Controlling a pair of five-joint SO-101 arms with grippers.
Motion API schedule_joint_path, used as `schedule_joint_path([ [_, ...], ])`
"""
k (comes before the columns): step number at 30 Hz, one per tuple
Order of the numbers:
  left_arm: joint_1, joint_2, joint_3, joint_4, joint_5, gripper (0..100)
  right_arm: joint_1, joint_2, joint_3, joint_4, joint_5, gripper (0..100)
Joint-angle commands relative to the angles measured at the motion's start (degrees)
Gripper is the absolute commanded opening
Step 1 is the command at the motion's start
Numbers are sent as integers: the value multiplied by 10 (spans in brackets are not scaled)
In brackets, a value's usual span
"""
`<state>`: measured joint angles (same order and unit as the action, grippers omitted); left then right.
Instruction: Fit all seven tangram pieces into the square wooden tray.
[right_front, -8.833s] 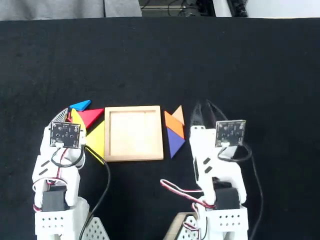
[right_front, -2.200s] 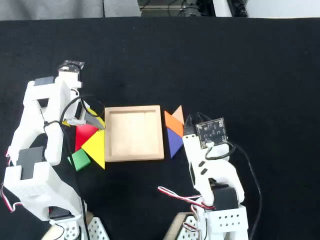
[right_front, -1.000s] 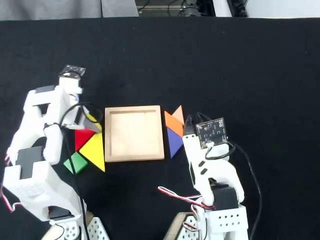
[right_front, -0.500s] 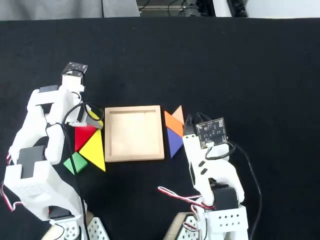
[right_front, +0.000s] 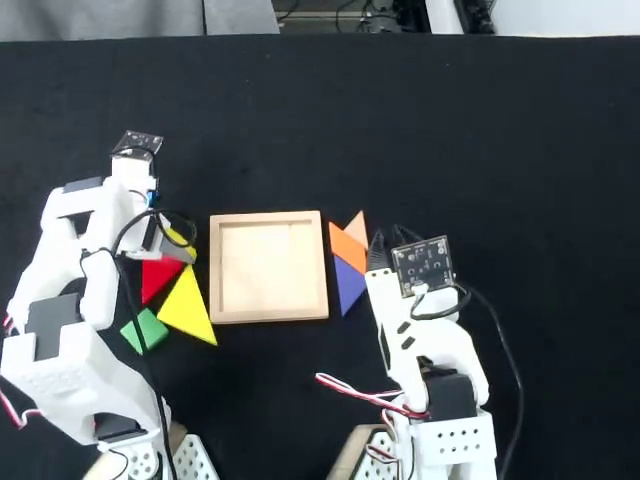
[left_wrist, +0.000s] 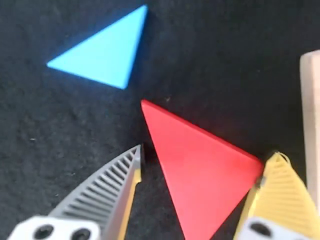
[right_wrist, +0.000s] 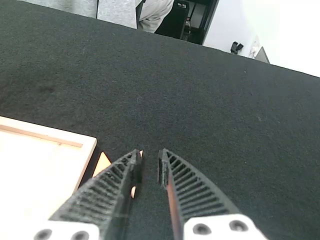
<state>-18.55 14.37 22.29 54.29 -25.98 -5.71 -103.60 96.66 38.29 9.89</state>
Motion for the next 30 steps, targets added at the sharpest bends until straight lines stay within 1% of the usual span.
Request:
schedule_joint_path([
  [1, -35, -9, 0, 0, -38, 337, -11, -24, 0, 4, 5, 78],
  [4, -40, -10, 0, -3, -55, 323, -11, -24, 0, 4, 5, 78],
  [7, -20, -10, 0, 0, -55, 321, -11, -24, 0, 4, 5, 78],
  [8, -10, -10, 4, 1, -50, 321, -11, -24, 0, 4, 5, 78],
  [10, 0, -10, 1, 1, -18, 324, -11, -24, 0, 4, 5, 78],
  [13, 2, -6, -11, 0, 30, 326, -11, -24, 0, 4, 5, 78],
  [16, -1, -4, -22, 1, 56, 326, -11, -24, 0, 4, 5, 78],
  [21, 7, -4, -20, 8, 63, 326, -11, -24, 0, 4, 5, 78],
  [27, 0, -4, -16, 11, 66, 321, -11, -24, 0, 4, 5, 78],
  [30, 0, -4, -17, 29, 74, 321, -11, -24, 0, 4, 5, 78],
])
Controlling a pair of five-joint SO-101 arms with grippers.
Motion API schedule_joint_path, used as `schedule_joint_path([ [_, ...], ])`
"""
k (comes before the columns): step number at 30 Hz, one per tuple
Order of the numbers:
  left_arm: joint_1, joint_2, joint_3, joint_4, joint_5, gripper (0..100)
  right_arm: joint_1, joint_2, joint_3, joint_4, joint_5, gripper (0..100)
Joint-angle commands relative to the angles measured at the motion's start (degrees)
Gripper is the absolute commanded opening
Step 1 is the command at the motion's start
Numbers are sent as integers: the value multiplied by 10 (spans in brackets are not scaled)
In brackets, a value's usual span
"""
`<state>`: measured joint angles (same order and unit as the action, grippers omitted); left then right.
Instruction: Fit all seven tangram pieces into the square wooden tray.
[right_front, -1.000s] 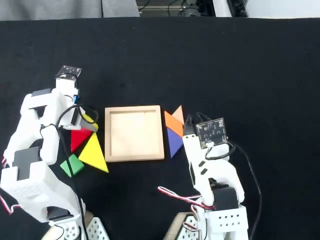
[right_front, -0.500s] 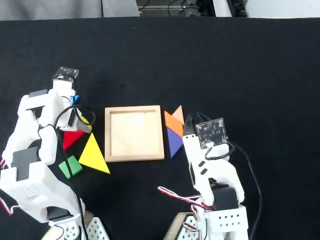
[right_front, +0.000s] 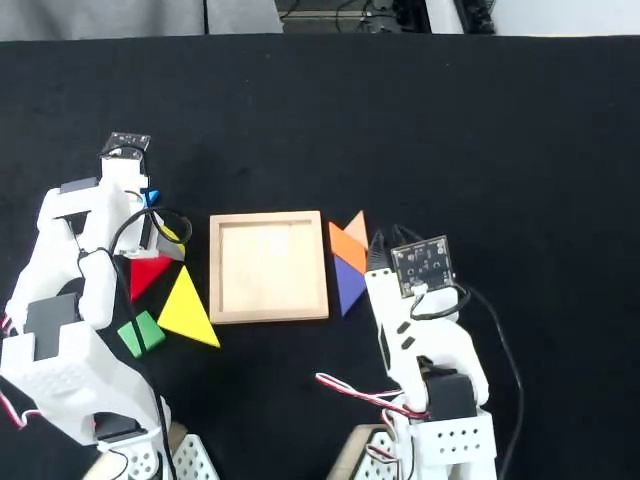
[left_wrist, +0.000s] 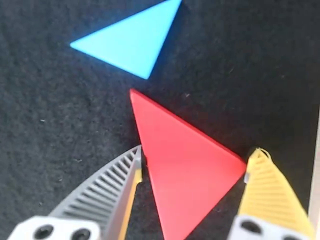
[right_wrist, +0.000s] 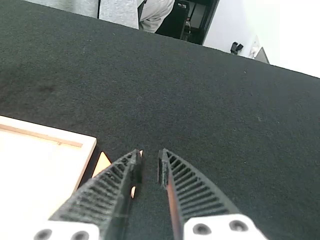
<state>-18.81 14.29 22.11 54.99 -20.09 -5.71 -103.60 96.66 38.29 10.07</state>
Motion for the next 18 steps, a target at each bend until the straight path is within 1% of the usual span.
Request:
schedule_joint_path([
  [1, 4, -3, -15, 24, 25, 320, -11, -24, 0, 4, 4, 78],
  [3, 4, -3, -15, 25, 34, 316, -11, -24, 0, 4, 4, 78],
  [7, 2, -3, -17, 22, 35, 229, -11, -24, 0, 4, 4, 78],
  [9, 4, -3, -19, 22, 35, 206, -11, -24, 0, 4, 4, 78],
  [15, 5, -10, -23, 27, 39, 211, -11, -24, 0, 4, 4, 78],
  [16, 5, -16, -34, 37, 40, 211, -11, -24, 0, 4, 4, 78],
  [18, 6, -42, -65, 86, 40, 210, -11, -24, 0, 4, 4, 78],
])
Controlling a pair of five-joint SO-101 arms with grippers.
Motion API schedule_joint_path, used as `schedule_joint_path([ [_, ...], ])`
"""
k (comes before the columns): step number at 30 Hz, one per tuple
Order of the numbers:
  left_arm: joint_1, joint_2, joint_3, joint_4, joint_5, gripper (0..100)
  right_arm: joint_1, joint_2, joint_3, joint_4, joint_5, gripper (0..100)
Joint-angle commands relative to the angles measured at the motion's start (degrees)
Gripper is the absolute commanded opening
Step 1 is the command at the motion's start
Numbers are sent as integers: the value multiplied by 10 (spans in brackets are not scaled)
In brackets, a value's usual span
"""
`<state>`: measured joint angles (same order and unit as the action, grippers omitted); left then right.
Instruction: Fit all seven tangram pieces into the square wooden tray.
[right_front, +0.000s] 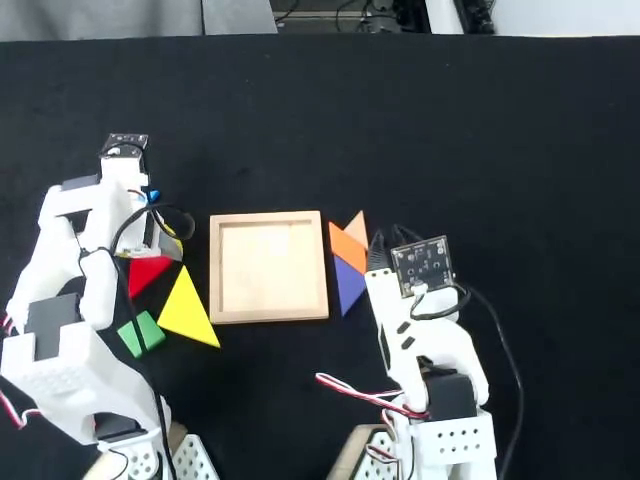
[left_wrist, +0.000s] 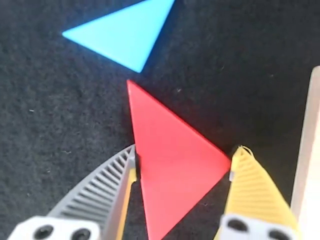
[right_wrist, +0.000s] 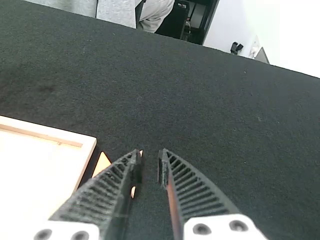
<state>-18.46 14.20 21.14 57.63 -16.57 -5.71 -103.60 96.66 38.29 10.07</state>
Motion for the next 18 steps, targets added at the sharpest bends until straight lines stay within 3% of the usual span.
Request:
schedule_joint_path([
  [1, 7, -55, -71, 84, 4, 210, -11, -24, 0, 4, 4, 78],
  [6, 44, -134, -135, 185, 4, 210, -11, -24, 0, 4, 4, 78],
  [12, 85, -202, -146, 241, 4, 210, -11, -24, 0, 4, 4, 78],
  [18, 48, -175, -81, 164, -1, 235, -11, -24, 0, 4, 4, 78],
])
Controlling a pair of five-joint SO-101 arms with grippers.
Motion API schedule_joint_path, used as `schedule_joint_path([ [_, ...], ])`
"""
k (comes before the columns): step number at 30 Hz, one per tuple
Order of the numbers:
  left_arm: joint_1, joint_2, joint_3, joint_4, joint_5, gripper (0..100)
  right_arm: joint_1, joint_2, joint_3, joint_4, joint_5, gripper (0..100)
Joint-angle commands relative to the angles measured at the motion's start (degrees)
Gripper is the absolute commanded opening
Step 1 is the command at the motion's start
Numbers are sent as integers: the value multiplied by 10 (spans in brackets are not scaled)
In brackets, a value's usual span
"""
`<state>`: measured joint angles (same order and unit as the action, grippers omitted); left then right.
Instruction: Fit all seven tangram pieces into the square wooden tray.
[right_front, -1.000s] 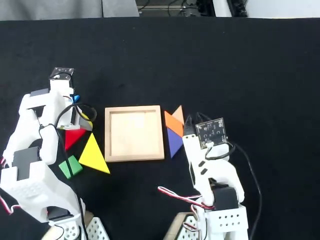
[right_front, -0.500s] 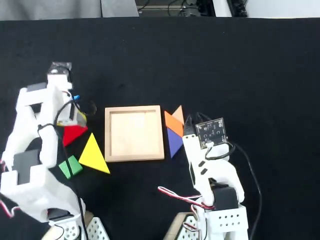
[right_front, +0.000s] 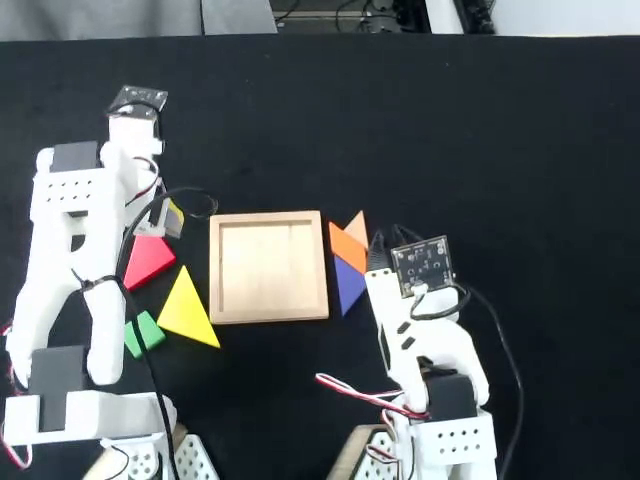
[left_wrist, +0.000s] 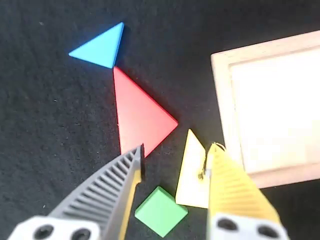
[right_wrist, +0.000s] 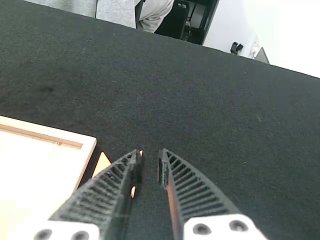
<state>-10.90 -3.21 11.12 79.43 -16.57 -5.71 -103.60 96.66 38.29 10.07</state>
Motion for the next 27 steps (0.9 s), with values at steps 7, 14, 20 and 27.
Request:
schedule_joint_path([
  [7, -75, 69, 76, -169, -1, 356, -11, -24, 0, 4, 4, 78],
  [14, -81, 145, 91, -217, -31, 356, -11, -24, 0, 4, 4, 78],
  [20, -91, 169, 86, -219, -41, 356, -11, -24, 0, 4, 4, 78],
  [27, -88, 174, 90, -219, -82, 324, -11, -24, 0, 4, 4, 78],
])
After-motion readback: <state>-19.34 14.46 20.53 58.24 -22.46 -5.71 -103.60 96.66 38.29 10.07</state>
